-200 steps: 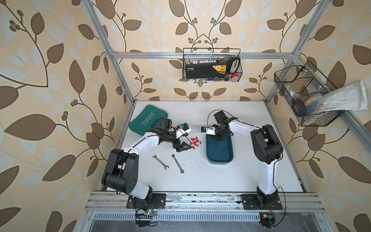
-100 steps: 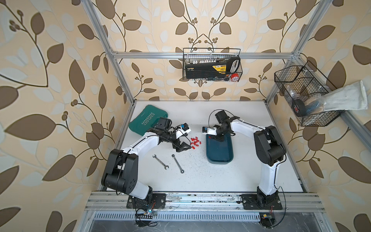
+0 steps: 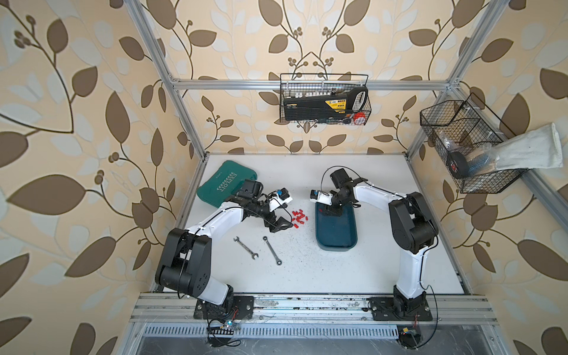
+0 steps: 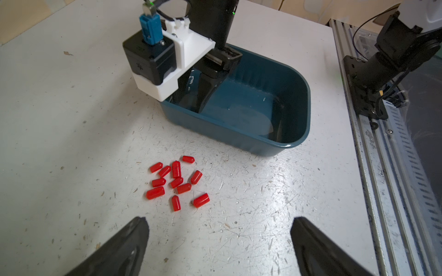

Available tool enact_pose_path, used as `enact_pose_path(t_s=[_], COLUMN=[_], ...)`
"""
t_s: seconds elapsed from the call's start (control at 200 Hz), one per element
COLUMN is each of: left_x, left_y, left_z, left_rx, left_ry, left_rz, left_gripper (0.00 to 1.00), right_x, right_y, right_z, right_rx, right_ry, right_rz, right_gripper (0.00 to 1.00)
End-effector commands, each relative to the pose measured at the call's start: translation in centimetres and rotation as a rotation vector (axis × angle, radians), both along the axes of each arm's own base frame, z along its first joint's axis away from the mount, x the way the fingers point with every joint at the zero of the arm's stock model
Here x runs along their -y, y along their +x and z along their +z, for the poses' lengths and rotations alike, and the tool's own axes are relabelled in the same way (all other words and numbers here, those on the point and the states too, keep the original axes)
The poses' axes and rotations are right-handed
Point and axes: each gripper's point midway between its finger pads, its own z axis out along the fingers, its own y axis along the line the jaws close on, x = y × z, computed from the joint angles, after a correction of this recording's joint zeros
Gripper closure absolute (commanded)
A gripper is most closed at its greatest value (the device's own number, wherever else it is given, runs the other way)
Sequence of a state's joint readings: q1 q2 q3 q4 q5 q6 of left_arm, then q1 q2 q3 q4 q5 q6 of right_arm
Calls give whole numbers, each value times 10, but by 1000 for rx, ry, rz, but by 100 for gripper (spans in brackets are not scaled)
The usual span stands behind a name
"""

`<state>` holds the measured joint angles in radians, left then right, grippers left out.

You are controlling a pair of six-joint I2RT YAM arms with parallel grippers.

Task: Take the screw protection sleeves out of the storage box
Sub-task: Pick up the screw protection sleeve from the storage box.

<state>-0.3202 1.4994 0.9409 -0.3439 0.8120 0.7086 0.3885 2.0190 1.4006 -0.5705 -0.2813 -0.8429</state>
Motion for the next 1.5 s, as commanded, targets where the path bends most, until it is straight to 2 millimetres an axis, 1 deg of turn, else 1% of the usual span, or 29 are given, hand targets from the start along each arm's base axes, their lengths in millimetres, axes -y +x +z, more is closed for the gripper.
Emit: enact_pose_path(t_s=[0.0,0.24,0.3,0.415,0.625,0.775,0.84,0.905,0.99,1.06,1.155,1.225,1.295,1.385,1.45,1.495], left_x=[0,0,0,0,0,0,-1,-1,-2,-2,-5,-9,-15,-24,-31,-36], left_y=[3,3,3,3,3,3,3,3,3,3,3,5,8,13,16,18], left_z=[21,20,20,20,20,21,21,21,21,21,23,24,27,29,29,29], left_rx=[44,39,38,38,41,43,43,45,49,50,50,48,44,40,40,39], left_ry=[-15,-13,-12,-11,-11,-10,-9,-8,-6,-2,-9,-11,-13,-17,-16,-15], left_rz=[-3,-2,-2,-1,0,1,2,3,4,7,5,13,29,51,67,81], left_gripper=[2,2,2,2,2,2,2,2,2,2,1,1,1,1,1,1], right_x=[-3,-4,-4,-3,-2,-1,-1,0,1,3,8,10,10,2,-8,-16], right_y=[-5,-4,-4,-3,0,3,4,3,3,3,2,0,-8,-21,-31,-38], right_z=[-14,-25,-27,-30,-36,-34,-34,-32,-24,-15,-1,15,33,60,78,87], right_rx=[-59,-81,-83,-82,-74,-57,-55,-52,-37,-20,9,31,38,40,38,35], right_ry=[28,29,26,22,12,9,5,3,2,-3,-11,-1,23,80,130,149], right_rz=[-41,-71,-79,-92,-117,-130,-129,-125,-118,-112,-109,-105,-89,-66,-44,-28], right_gripper=[57,56,57,63,69,73,77,84,94,100,100,100,100,100,100,100])
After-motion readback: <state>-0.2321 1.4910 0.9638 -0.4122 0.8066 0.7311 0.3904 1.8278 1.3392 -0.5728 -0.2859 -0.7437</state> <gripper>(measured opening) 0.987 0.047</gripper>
